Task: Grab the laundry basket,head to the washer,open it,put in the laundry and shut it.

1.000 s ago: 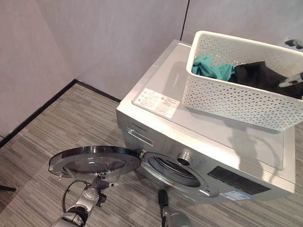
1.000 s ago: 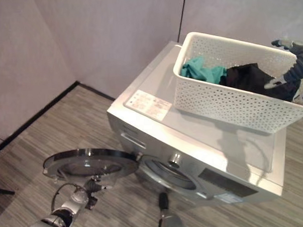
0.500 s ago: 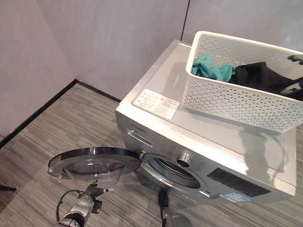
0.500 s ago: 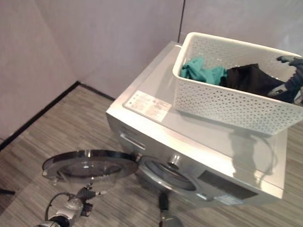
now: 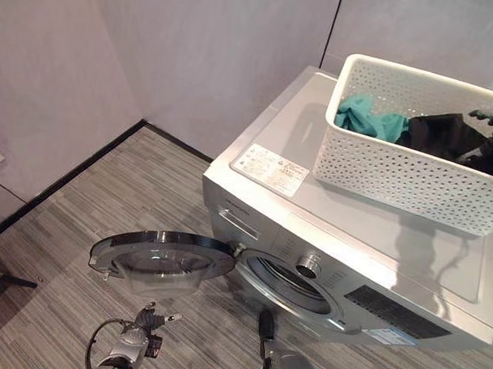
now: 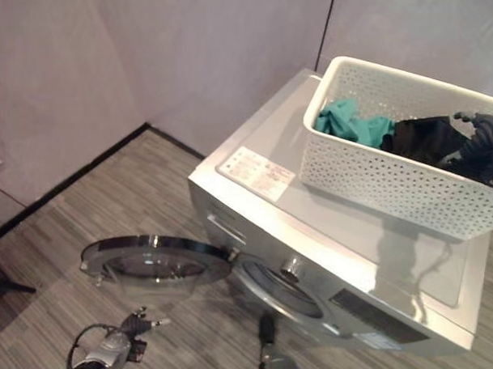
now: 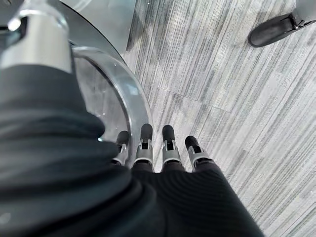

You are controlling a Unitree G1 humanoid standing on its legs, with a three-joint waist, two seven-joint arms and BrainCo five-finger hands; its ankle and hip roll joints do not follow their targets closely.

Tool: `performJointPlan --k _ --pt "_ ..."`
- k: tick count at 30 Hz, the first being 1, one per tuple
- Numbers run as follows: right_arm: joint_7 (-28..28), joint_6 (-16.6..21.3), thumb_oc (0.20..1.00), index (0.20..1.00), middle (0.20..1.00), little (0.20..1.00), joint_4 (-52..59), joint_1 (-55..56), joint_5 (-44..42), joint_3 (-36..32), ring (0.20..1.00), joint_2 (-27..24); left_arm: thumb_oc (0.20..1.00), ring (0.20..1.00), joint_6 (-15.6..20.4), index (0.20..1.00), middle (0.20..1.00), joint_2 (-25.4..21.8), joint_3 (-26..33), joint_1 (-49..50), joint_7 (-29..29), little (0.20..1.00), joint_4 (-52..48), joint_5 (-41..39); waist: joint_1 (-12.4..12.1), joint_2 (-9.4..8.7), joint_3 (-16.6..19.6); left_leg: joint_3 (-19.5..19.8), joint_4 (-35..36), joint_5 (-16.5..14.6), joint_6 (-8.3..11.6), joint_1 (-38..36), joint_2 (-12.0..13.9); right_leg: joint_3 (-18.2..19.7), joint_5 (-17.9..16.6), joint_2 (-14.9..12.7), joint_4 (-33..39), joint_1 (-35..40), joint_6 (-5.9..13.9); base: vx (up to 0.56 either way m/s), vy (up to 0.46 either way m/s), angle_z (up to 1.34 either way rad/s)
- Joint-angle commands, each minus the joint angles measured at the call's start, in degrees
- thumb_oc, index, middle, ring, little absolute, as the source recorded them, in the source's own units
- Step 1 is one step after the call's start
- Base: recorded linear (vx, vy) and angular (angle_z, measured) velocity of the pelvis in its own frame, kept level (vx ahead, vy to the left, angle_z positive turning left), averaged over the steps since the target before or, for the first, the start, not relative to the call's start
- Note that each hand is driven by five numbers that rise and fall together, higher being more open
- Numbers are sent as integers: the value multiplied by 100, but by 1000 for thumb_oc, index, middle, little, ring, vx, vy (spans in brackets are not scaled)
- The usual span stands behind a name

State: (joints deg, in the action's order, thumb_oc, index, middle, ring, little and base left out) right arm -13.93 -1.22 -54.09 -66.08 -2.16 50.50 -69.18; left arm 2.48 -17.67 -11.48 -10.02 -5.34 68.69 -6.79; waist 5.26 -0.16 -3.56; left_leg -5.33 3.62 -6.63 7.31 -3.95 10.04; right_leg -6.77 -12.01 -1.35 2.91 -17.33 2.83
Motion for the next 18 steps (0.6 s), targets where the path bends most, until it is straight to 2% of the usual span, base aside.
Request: performJointPlan --k 1,5,10,13,17,18 --pt "31 -79 1000 1000 1000 1000 -554 -676 273 253 1000 219 1000 1000 199 1000 1000 -464 -110 -242 23 1000 38 -155 -80 -259 -213 199 -145 1451 282 46 522 365 992 -486 -793 -40 444 -12 -37 1" --pt "-83 -137 1000 1000 1000 1000 -1683 -494 972 211 1000 269 1000 1000 168 1000 1000 -616 -228 -341 92 1000 33 -26 -150 -160 -370 285 -157 1676 308 285 532 344 1002 -473 -768 -228 400 -26 -39 6" --pt "-160 -177 1000 1000 1000 1000 -1977 -203 1150 -8 1000 326 1000 1000 166 1000 1000 -676 -223 -333 180 1000 -52 -73 -194 -87 -465 296 -147 1744 318 392 532 348 1020 -451 -864 -441 384 -19 -12 4" --pt "-285 -154 1000 1000 1000 1000 -1765 -49 1205 27 1000 430 1000 1000 169 1000 1000 -679 -181 -337 212 1000 -74 -192 -215 -58 -523 296 -163 1802 321 441 515 381 1027 -418 -909 -547 380 0 0 0" --pt "-597 -68 1000 1000 1000 1000 -806 292 1191 279 1000 389 1000 1000 199 1000 1000 -588 -135 -210 246 1000 -133 -227 -181 -34 -566 263 -185 1841 333 429 534 410 1041 -394 -967 -614 376 2 11 -7" --pt "-663 -14 473 473 473 473 -396 337 1125 369 473 336 1000 1000 214 1000 1000 -560 -122 -178 245 1000 -146 -243 -166 -31 -580 252 -188 1853 339 417 546 414 1049 -383 -983 -624 377 1 17 -3"
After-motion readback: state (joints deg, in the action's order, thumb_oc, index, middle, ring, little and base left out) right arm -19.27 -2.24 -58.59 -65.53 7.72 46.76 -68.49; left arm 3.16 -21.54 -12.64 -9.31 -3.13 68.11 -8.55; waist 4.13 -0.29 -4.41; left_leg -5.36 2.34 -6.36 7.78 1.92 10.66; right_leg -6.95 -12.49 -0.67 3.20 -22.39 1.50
